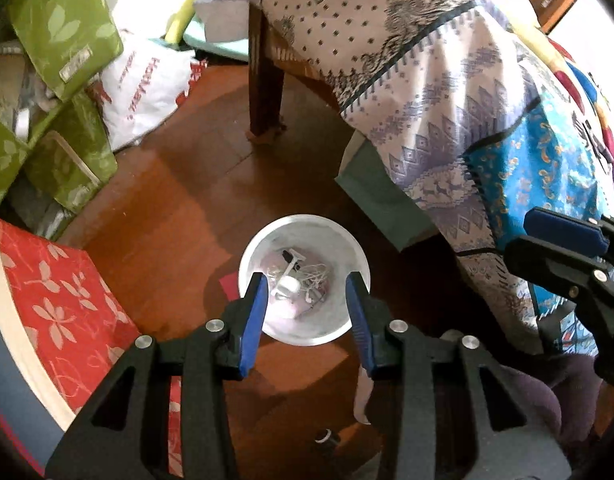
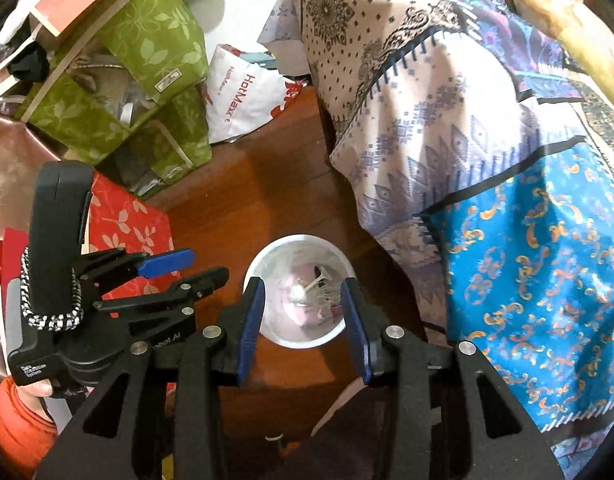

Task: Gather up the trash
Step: 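Move both tools back over the items on the bed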

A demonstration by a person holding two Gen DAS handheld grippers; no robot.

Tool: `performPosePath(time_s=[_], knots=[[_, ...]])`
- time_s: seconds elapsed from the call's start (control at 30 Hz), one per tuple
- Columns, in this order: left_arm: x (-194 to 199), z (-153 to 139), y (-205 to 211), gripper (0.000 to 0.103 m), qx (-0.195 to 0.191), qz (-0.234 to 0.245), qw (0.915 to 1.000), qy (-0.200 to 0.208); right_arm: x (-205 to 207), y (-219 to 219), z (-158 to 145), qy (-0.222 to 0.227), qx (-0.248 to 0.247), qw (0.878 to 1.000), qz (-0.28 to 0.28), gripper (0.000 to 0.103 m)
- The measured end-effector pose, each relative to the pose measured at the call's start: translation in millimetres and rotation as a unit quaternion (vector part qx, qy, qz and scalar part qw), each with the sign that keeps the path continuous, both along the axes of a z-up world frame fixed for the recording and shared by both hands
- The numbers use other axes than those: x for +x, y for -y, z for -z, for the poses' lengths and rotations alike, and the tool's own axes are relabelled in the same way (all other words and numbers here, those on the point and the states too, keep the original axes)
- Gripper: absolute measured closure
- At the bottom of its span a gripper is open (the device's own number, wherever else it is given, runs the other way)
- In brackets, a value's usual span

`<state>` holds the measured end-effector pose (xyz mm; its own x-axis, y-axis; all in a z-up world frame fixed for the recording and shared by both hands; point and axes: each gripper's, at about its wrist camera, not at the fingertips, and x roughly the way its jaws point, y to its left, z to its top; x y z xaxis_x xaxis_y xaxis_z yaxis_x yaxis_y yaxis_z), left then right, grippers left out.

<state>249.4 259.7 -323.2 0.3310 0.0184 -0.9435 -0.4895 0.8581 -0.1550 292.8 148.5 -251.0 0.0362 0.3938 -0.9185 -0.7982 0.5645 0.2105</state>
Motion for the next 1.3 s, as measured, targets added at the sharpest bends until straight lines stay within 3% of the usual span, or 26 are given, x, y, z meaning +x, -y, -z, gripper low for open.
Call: performPosePath(time_s=[0.33, 0.67, 0.83, 1.03, 1.1, 1.17, 1.3], knots=[[-9.9, -75.4, 24.7, 0.063, 0.050, 0.015, 0.9967, 0.063, -5.9, 32.3, -41.1, 0.043, 0.027, 0.999, 0.012, 0.067], [0.4, -160.7, 73.9, 0.058, 0.083, 0.049, 0.9839, 0.151, 8.8, 95.3, -104.0, 0.098, 0.088, 0.988, 0.081, 0.067], [18.0, -189.8, 105.9, 0.056, 0.093, 0.078, 0.9752, 0.185, 23.1, 142.0, -136.7, 0.138, 0.112, 0.976, 0.129, 0.067], [56.9, -212.2, 149.1, 0.054, 0.074, 0.115, 0.9667, 0.216, 42.0, 202.5, -164.7, 0.177, 0.130, 0.957, 0.191, 0.066], [71.4, -215.2, 164.5, 0.053, 0.077, 0.128, 0.9636, 0.222, 51.1, 226.0, -170.9, 0.190, 0.133, 0.948, 0.218, 0.053], [86.3, -214.3, 178.7, 0.052, 0.082, 0.139, 0.9611, 0.224, 57.5, 246.7, -175.0, 0.203, 0.140, 0.939, 0.242, 0.048], [119.2, -205.7, 208.9, 0.052, 0.076, 0.165, 0.9591, 0.217, 76.7, 286.2, -176.7, 0.213, 0.139, 0.924, 0.286, 0.048]])
